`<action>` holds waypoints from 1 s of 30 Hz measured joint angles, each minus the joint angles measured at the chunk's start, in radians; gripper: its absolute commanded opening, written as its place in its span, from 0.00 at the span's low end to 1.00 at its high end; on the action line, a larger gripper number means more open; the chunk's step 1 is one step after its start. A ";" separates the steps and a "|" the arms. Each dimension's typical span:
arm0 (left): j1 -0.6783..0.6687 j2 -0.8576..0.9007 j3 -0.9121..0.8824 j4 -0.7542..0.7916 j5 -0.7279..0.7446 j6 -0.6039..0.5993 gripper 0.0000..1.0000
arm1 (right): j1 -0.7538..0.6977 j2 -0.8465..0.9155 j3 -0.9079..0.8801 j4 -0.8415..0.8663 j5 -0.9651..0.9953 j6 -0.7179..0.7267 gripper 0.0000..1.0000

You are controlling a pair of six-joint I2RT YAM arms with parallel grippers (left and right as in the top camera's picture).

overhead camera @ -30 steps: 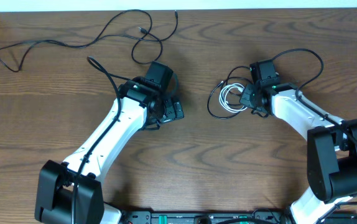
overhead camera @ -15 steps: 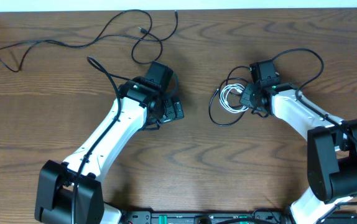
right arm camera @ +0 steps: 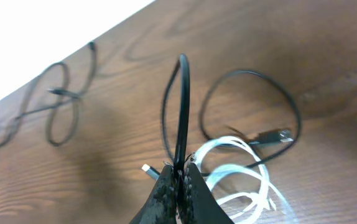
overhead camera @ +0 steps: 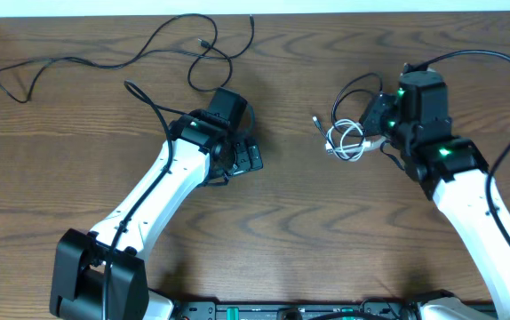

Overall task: Untangle cables
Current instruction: 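Lift the black cable out of the white coil with the right gripper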

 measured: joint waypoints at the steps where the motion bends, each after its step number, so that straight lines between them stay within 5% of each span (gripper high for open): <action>1: 0.000 0.000 0.000 0.000 0.000 0.000 0.98 | 0.000 -0.012 0.000 0.008 -0.013 0.000 0.01; 11: 0.000 0.000 0.000 0.000 0.000 0.000 0.98 | 0.000 -0.020 0.023 0.168 -0.169 0.000 0.01; 16: 0.000 0.000 0.000 0.000 0.000 0.000 0.98 | 0.000 -0.018 0.195 0.140 -0.183 -0.028 0.01; 23: 0.000 0.000 0.000 0.001 0.000 0.000 0.98 | 0.000 -0.023 0.599 0.016 -0.171 -0.130 0.01; 30: 0.000 0.000 0.000 0.001 0.000 0.000 0.98 | 0.006 -0.020 0.670 -0.309 -0.162 -0.304 0.01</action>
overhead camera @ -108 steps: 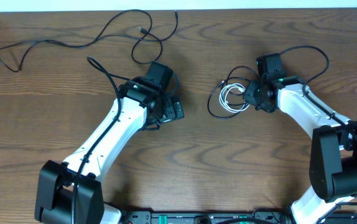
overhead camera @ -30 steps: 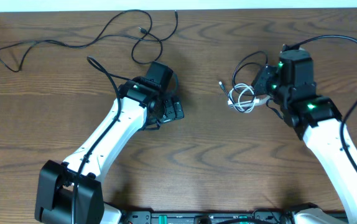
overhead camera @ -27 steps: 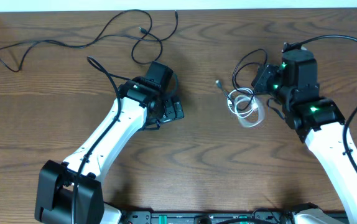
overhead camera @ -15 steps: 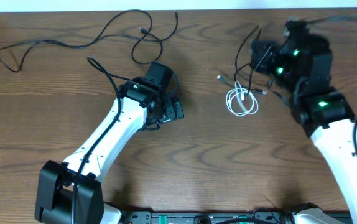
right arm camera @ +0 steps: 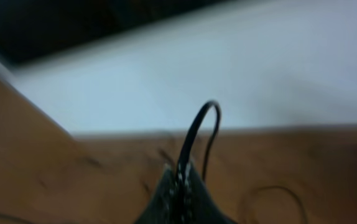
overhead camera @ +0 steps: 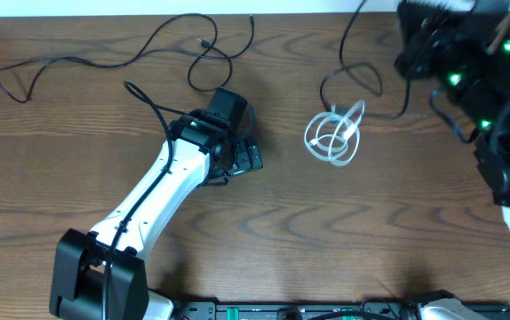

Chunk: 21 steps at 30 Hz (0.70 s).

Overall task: Untangle cables
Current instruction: 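Lift the black cable out of the white coil with the right gripper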

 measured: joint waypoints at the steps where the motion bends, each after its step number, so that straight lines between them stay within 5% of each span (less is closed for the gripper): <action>1: 0.000 0.000 0.000 0.000 0.000 0.000 0.98 | 0.001 0.015 0.000 -0.039 0.000 -0.032 0.01; 7: 0.000 0.000 0.000 0.000 0.000 0.000 0.98 | 0.002 0.180 -0.009 -0.147 0.013 -0.161 0.01; 15: 0.000 0.000 0.000 -0.001 0.000 0.000 0.98 | 0.014 0.199 -0.017 -0.087 0.067 -0.041 0.01; 21: 0.000 0.000 0.000 0.000 0.000 0.000 0.98 | 0.126 0.249 -0.009 -0.409 0.348 -0.179 0.01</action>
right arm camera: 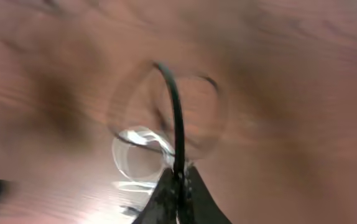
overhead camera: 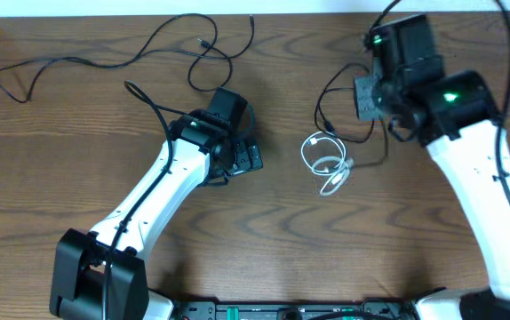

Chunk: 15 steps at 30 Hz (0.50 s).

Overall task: Untangle cables
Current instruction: 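Lift the black cable out of the white coil with the right gripper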

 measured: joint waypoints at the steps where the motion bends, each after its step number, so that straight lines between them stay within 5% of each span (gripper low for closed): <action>1: 0.000 0.000 0.000 -0.001 0.000 0.000 0.98 | 0.016 0.024 -0.002 -0.034 0.085 0.002 0.01; 7: 0.000 0.000 0.000 -0.001 0.000 0.000 0.98 | 0.082 0.043 -0.003 -0.005 0.256 0.029 0.01; 12: 0.000 0.000 0.000 0.000 0.000 0.000 0.98 | 0.117 0.043 -0.003 -0.048 0.024 -0.193 0.01; 15: 0.000 0.000 0.000 -0.001 0.000 0.000 0.98 | 0.131 0.044 -0.003 -0.070 0.105 -0.176 0.01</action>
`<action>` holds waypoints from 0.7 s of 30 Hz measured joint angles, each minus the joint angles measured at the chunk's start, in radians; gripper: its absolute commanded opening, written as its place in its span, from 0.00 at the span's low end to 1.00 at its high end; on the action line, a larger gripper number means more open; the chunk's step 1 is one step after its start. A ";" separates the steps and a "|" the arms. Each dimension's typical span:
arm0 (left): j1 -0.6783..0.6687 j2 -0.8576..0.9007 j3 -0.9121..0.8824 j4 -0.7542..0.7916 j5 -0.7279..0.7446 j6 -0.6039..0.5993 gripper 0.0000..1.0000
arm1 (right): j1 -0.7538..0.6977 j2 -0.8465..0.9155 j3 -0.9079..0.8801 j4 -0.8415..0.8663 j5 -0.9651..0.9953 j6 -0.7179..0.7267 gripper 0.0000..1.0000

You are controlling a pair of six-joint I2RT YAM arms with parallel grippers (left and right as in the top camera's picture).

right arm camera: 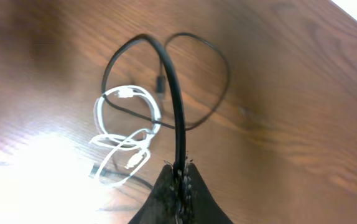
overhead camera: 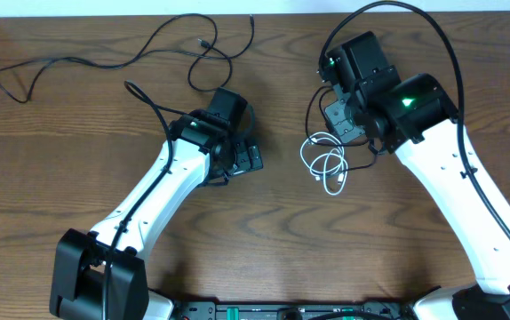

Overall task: Untangle cables
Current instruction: 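Lift the black cable out of the white coil with the right gripper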

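Observation:
A thin black cable (right arm camera: 166, 81) and a white cable coil (right arm camera: 125, 127) lie crossed on the brown table. My right gripper (right arm camera: 180, 169) is shut on the black cable, which rises from the jaws and loops over the white coil. From overhead the right gripper (overhead camera: 338, 118) hovers just above and right of the white coil (overhead camera: 326, 167). A long black cable (overhead camera: 104, 55) lies apart at the far left. My left gripper (overhead camera: 244, 156) rests near the table's middle, and its jaws cannot be made out.
The table's far edge (overhead camera: 282, 11) runs close behind the cables and meets a white surface. The right arm's own thick black lead (overhead camera: 433, 36) arcs above its wrist. The left arm (overhead camera: 162, 191) stretches diagonally across the left half.
The right gripper, still shut on the black cable, has moved a little left and toward the white coil. The coil now looks more stretched out. The left arm has not moved.
The right gripper was shut on the black cable low beside the white coil at the right. Then it was high up at the far right, with the coil further left. Then it was lower again above the coil, and now sits close beside it.

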 measured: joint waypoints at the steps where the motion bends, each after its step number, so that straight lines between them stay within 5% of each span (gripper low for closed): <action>1: 0.000 0.000 0.000 0.000 0.000 0.000 0.98 | 0.000 0.002 0.000 -0.022 0.116 0.090 0.01; 6: 0.000 0.000 0.000 0.000 0.000 0.000 0.98 | -0.006 0.004 0.000 -0.085 0.423 0.354 0.01; 14: 0.000 0.000 0.000 0.001 0.000 0.000 0.98 | 0.018 0.004 0.000 -0.138 0.142 0.084 0.01; 21: 0.000 0.000 0.000 0.000 0.000 0.000 0.98 | 0.032 0.004 0.007 -0.054 0.257 0.179 0.01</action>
